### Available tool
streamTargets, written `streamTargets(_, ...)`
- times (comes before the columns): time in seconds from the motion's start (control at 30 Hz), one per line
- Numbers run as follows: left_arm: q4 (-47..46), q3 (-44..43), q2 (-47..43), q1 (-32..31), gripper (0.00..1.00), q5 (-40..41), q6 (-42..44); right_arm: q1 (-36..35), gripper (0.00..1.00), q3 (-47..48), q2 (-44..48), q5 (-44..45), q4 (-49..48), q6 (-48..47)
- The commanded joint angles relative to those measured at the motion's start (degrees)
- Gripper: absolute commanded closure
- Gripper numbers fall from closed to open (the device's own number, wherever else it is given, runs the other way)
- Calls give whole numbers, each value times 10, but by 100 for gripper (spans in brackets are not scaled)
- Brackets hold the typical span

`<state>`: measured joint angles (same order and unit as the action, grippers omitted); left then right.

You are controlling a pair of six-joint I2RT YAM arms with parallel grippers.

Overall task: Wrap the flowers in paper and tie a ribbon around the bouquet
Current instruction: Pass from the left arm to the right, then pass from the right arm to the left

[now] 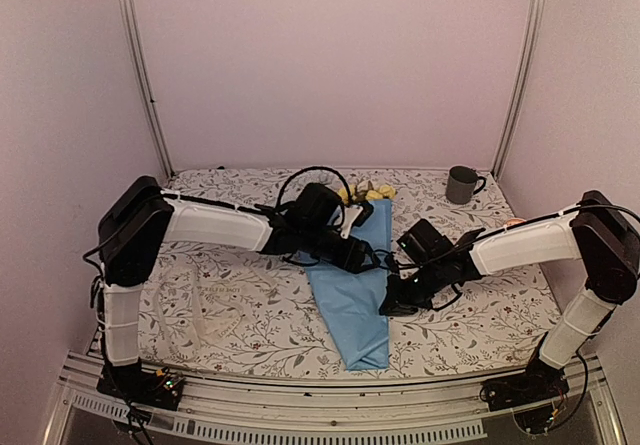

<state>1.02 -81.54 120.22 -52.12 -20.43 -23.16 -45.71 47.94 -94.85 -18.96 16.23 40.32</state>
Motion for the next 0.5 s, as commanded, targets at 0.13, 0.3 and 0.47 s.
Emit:
streamTargets(0.13, -33, 132, -157, -47, 58, 78, 112, 6, 100, -28, 7, 9, -26, 30)
streamTargets(0.3, -44, 192, -170, -112, 69, 162, 143, 12, 100, -50, 14, -8, -60, 52)
streamTargets(0.47, -36, 169, -121, -172, 64, 242, 197, 13, 100, -57, 11, -21, -80, 63)
